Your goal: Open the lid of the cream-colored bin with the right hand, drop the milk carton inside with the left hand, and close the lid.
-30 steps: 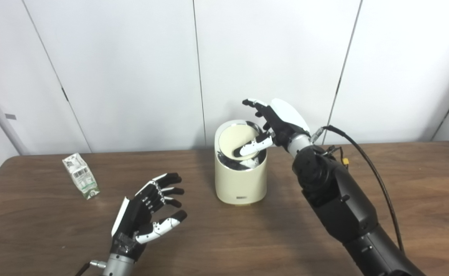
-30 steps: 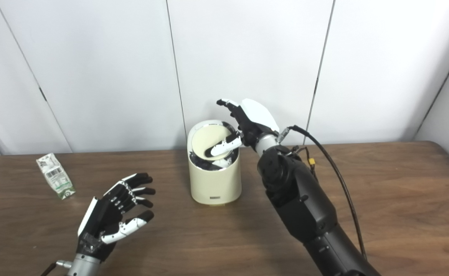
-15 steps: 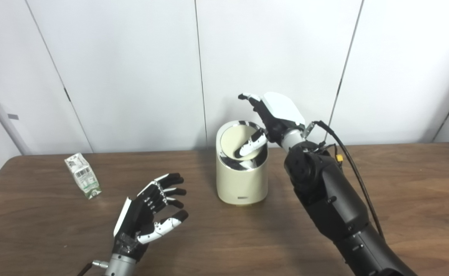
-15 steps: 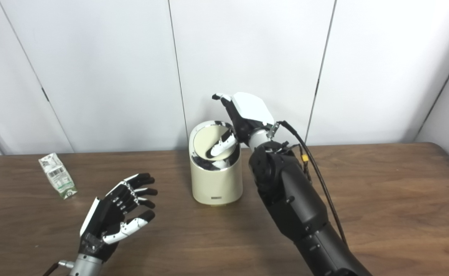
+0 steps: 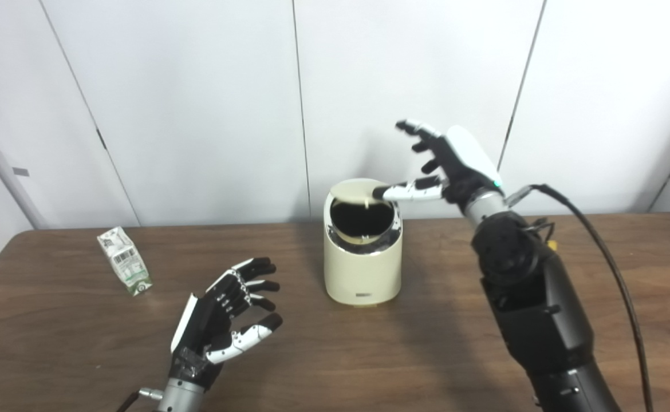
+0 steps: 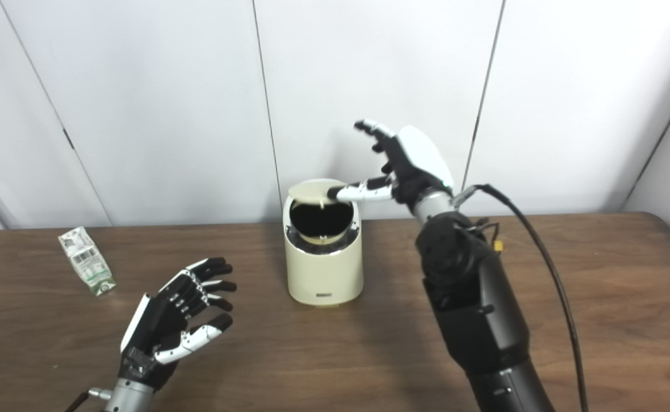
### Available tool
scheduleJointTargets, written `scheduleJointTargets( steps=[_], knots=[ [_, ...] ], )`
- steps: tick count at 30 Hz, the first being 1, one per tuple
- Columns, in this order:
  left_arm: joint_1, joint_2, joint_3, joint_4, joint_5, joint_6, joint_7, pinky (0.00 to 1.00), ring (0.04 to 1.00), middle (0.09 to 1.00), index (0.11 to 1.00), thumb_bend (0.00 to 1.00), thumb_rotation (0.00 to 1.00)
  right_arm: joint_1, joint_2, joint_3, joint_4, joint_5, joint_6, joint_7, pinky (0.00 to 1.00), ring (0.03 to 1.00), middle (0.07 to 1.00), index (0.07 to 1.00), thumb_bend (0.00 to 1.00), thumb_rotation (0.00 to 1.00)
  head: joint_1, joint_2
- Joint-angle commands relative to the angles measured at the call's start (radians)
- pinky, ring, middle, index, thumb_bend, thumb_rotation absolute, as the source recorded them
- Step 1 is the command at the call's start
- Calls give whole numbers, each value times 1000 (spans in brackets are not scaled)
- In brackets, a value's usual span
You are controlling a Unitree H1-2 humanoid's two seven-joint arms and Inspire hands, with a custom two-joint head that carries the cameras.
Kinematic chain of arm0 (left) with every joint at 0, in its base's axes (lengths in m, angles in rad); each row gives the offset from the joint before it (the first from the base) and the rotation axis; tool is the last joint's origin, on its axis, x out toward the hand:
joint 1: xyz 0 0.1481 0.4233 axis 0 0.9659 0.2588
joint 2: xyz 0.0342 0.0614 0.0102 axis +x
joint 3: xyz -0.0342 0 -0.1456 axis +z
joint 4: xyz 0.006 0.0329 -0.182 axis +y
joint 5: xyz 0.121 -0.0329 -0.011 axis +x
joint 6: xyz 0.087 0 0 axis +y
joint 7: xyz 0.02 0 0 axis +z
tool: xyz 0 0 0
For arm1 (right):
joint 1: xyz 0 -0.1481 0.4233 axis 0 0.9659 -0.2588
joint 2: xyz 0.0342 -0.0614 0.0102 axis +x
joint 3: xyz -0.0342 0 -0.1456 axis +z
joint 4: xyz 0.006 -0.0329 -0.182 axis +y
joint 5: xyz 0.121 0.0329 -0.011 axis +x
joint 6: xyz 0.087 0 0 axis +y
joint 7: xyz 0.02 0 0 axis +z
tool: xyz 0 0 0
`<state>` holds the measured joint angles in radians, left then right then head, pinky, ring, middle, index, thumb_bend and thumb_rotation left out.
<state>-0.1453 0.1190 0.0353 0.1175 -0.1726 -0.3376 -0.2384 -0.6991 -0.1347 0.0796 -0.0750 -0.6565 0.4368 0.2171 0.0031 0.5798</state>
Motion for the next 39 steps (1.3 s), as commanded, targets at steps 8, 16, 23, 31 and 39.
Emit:
scheduleJointTargets(
  steps=[8, 16, 23, 31, 39],
  knots=[
    [6, -4, -1, -3, -14, -11, 2, 559, 694, 784, 800, 703, 151, 172, -38, -79, -118, 235, -165, -73, 731, 860, 905, 864, 754, 327, -2, -6],
    [3, -4, -1, 2, -14, -24, 0, 558, 698, 787, 803, 694, 149, 330, -97, -67, -162, 323, -227, -64, 757, 906, 994, 904, 866, 369, 6, -14],
    [3, -7, 0, 3, -19, -21, 1, 556, 699, 787, 801, 708, 135, 406, -113, -41, -206, 308, -201, -58, 777, 897, 922, 915, 923, 377, 12, -20],
    [9, -8, 10, -6, 8, -45, 25, 540, 683, 781, 797, 703, 161, 455, -113, -26, -222, 305, -234, -74, 699, 860, 924, 909, 880, 284, 55, -43],
    [15, 16, 44, -97, 135, -74, 99, 533, 671, 769, 780, 730, 123, 496, -136, -54, -211, 367, -277, -64, 789, 898, 947, 925, 829, 177, 235, -112]
  ],
)
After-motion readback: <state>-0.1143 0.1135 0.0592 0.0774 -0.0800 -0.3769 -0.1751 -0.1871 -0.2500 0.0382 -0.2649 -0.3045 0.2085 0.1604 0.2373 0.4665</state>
